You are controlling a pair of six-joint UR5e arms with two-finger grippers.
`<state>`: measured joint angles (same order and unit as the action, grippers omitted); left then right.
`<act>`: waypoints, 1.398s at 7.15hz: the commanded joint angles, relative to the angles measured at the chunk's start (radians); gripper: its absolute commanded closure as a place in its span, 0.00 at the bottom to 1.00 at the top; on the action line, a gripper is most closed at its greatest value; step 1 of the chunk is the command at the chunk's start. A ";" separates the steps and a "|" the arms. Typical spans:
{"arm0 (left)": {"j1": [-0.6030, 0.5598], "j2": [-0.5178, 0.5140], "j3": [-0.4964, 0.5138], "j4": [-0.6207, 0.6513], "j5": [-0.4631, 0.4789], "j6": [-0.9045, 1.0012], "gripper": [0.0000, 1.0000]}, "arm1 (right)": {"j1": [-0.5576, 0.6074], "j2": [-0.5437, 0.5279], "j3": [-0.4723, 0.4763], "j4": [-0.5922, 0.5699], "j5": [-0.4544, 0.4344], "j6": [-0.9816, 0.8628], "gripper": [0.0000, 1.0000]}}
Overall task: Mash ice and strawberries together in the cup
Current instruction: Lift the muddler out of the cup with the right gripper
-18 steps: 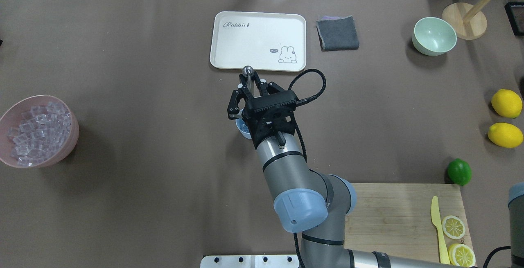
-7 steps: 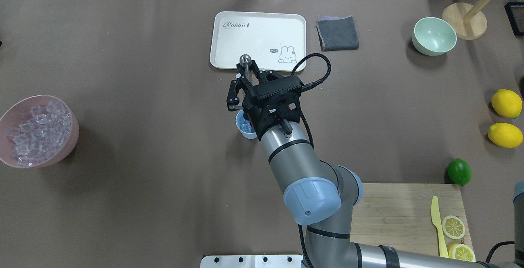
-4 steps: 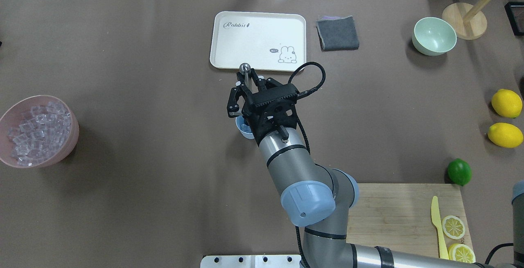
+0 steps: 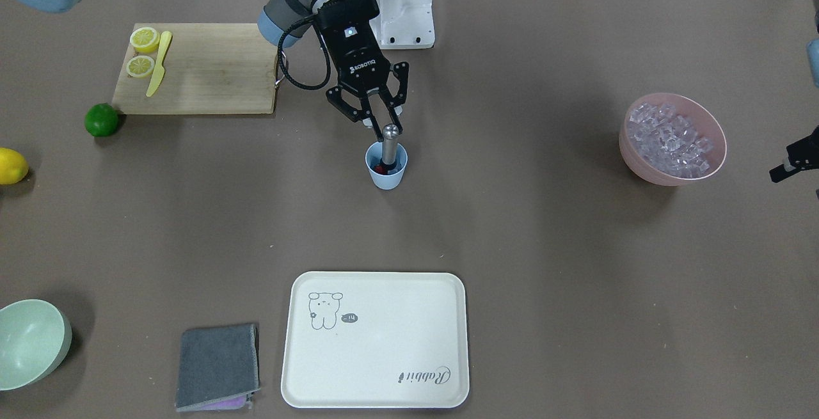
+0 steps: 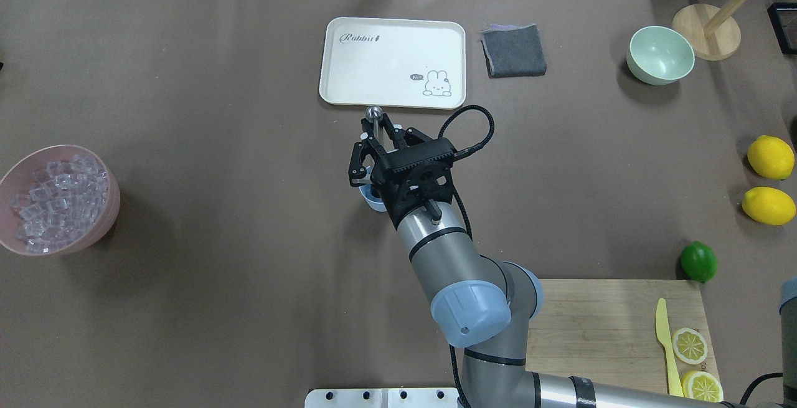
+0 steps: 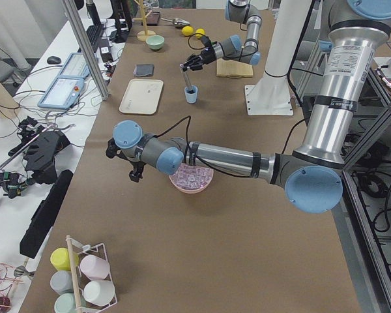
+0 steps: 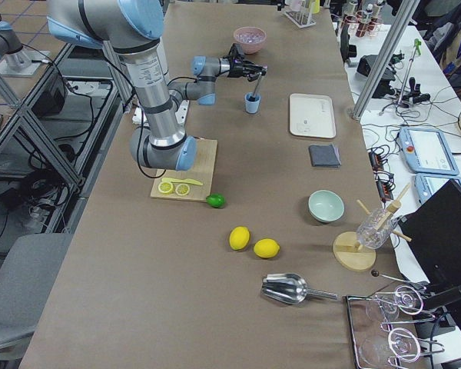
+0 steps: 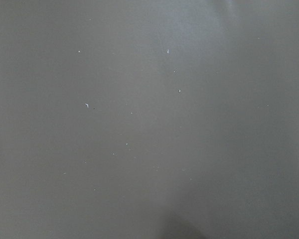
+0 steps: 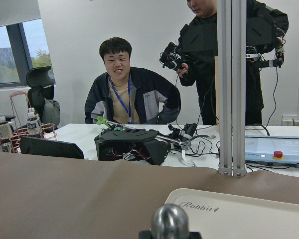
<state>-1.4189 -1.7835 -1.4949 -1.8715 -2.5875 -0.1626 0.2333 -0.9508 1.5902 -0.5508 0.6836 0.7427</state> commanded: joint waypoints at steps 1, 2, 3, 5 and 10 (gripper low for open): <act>0.000 -0.007 0.002 0.000 0.001 0.000 0.03 | 0.017 -0.008 0.074 0.014 0.049 -0.028 1.00; 0.000 -0.008 -0.004 0.000 0.000 0.002 0.03 | 0.043 -0.034 0.142 0.008 0.095 -0.031 1.00; 0.000 -0.013 -0.010 0.000 0.000 0.002 0.03 | 0.088 -0.049 0.155 0.012 0.164 -0.020 1.00; -0.002 -0.002 -0.010 -0.041 -0.002 0.000 0.03 | 0.165 -0.055 0.178 0.011 0.274 -0.002 1.00; 0.000 -0.031 -0.018 -0.075 -0.002 -0.003 0.03 | 0.490 -0.184 0.186 -0.001 0.697 0.244 1.00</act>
<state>-1.4191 -1.8095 -1.5080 -1.9288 -2.5893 -0.1620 0.6109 -1.0818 1.7836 -0.5446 1.2173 0.9063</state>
